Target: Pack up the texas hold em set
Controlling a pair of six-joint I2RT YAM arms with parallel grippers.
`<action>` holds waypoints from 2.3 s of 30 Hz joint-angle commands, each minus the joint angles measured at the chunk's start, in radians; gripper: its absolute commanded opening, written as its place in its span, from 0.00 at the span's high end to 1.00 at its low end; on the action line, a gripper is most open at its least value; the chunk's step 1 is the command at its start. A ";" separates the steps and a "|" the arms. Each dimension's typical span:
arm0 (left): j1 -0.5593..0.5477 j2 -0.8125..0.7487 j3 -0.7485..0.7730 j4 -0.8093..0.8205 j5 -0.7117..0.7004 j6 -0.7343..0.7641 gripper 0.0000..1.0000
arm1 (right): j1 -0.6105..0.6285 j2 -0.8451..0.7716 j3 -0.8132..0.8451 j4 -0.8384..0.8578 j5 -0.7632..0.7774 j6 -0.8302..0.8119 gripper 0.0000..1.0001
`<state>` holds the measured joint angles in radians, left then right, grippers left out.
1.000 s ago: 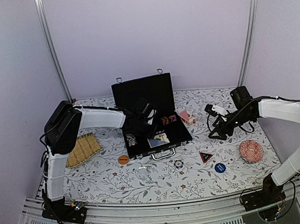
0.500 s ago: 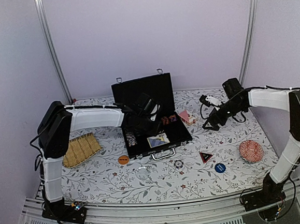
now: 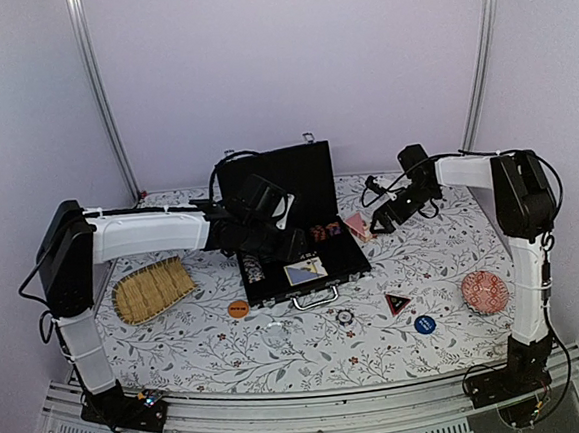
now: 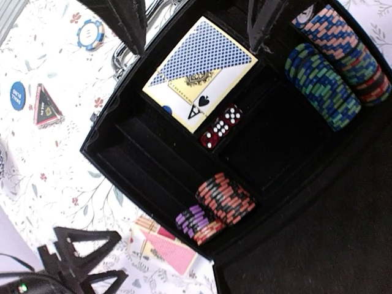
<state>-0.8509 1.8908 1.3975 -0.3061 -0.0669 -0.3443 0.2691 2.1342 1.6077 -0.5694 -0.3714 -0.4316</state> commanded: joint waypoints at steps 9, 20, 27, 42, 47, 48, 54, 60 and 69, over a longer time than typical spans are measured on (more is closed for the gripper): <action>-0.012 -0.021 -0.049 0.037 0.025 -0.029 0.43 | 0.063 0.191 0.204 -0.087 0.069 0.047 0.01; -0.011 -0.022 -0.055 0.035 0.029 -0.030 0.44 | 0.076 0.269 0.229 -0.105 0.157 0.093 0.10; -0.011 -0.022 -0.055 0.036 0.032 -0.026 0.45 | 0.057 0.149 0.132 -0.104 0.144 0.100 0.29; -0.011 -0.105 -0.077 -0.014 0.048 0.056 0.45 | 0.046 -0.435 -0.272 -0.050 -0.105 -0.110 0.35; -0.010 -0.201 -0.141 -0.053 0.062 0.114 0.44 | 0.229 -0.558 -0.458 -0.048 -0.126 -0.244 0.35; -0.010 -0.227 -0.155 -0.062 0.070 0.128 0.43 | 0.273 -0.567 -0.487 -0.040 -0.115 -0.257 0.35; -0.008 -0.320 -0.246 -0.127 0.059 0.130 0.42 | 0.498 -0.521 -0.538 0.009 -0.094 -0.270 0.35; -0.009 -0.410 -0.346 -0.113 0.025 0.090 0.42 | 0.629 -0.395 -0.452 -0.017 -0.114 -0.295 0.35; -0.010 -0.538 -0.443 -0.088 -0.001 0.048 0.40 | 0.706 -0.243 -0.344 -0.010 -0.086 -0.290 0.34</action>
<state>-0.8513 1.4078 0.9840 -0.4088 -0.0471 -0.2707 0.9581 1.8446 1.1961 -0.6037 -0.4549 -0.7238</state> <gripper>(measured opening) 0.597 0.677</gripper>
